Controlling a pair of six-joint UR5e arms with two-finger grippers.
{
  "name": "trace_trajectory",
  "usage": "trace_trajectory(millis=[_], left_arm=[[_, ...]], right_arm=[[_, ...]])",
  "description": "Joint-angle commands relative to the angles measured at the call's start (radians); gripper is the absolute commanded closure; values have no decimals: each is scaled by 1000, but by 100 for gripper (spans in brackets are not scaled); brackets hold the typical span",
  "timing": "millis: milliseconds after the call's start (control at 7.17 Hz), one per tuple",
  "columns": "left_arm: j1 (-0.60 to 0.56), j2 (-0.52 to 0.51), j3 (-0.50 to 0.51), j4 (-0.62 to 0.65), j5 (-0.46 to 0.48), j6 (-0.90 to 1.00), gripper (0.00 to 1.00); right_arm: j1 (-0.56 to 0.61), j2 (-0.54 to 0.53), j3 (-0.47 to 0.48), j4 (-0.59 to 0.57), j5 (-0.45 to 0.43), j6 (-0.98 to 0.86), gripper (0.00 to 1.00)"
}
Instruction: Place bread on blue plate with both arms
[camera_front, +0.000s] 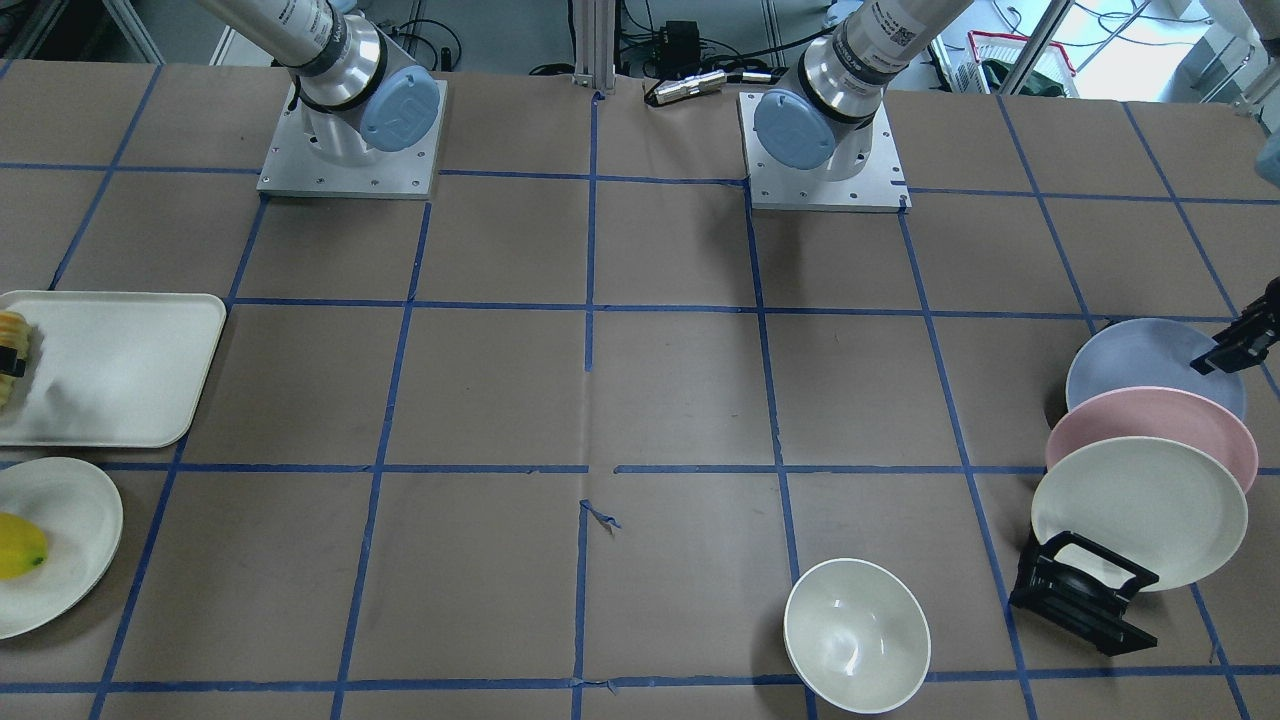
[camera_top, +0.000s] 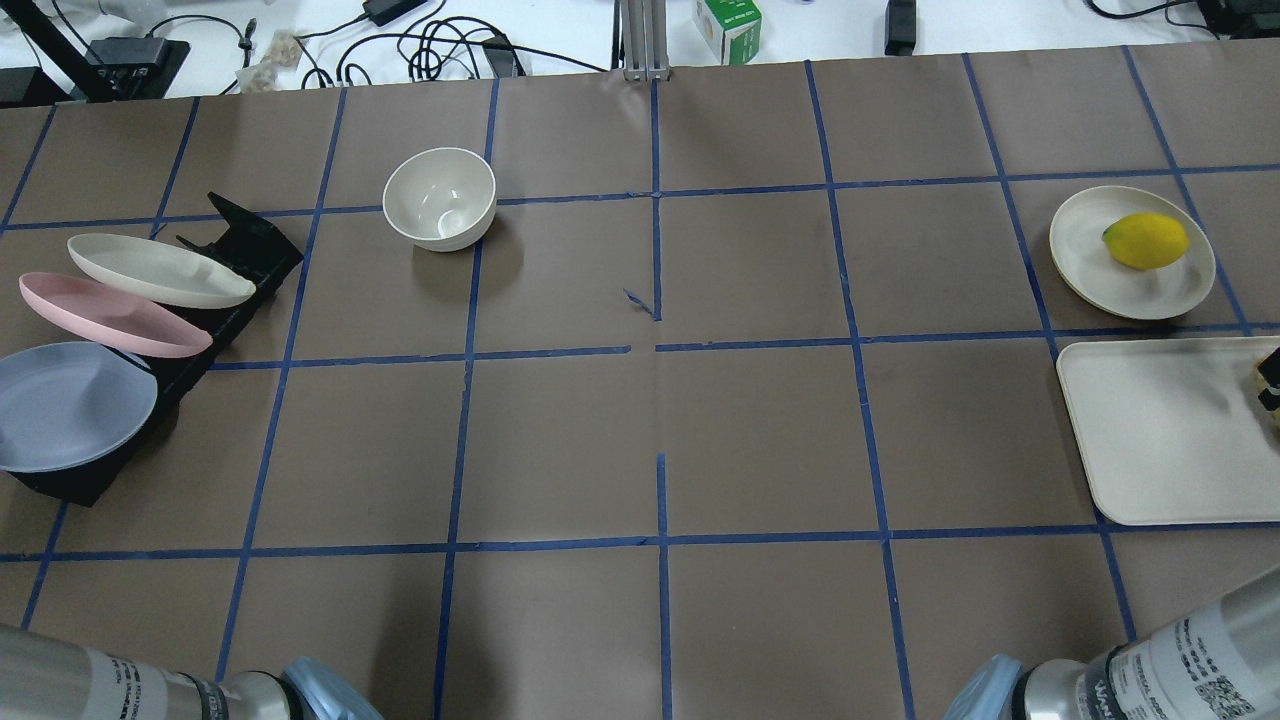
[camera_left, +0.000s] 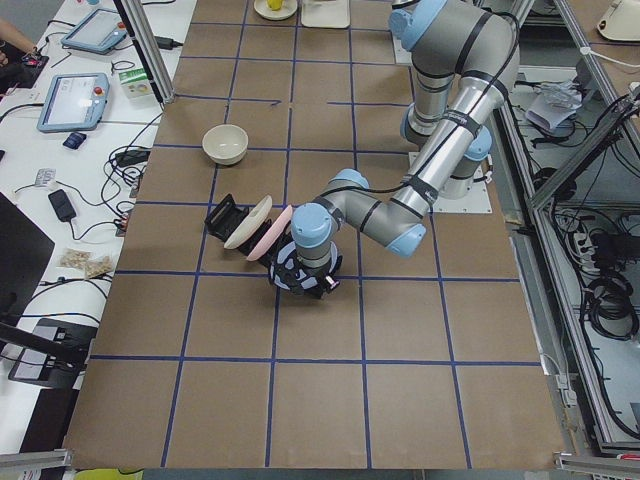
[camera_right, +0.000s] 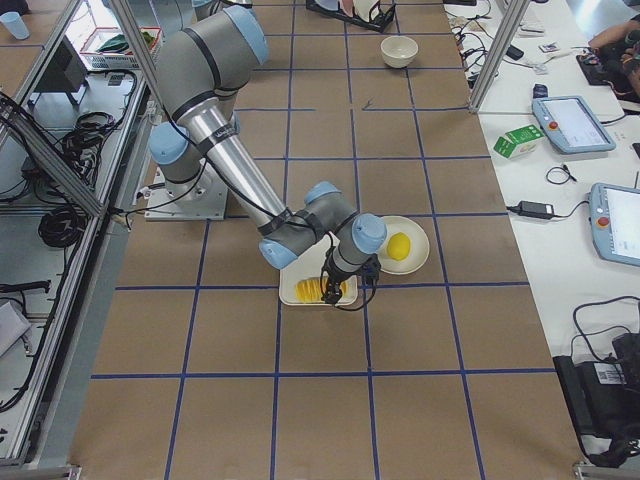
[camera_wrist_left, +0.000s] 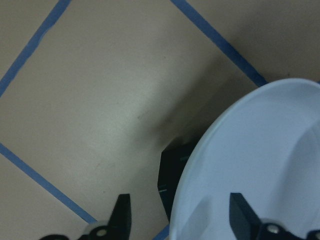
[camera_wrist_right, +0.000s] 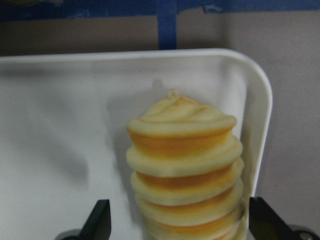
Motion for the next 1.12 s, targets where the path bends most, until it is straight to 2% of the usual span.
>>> trace_trajectory(millis=[0,140,558,977], left_arm=[[0,4,3,-7,2,0,73],[0,1,13,-15,1,2,77],[0,0,16,-30,2,8,86],[0,1,32,-38,2,8,96]], right_arm=[[0,0,-2,6,-11,6,88],[-1,-9,-4,18,-11,9,100],[32,-106,-27,115,-2,13,100],[210,-262,-28,271,4,212,100]])
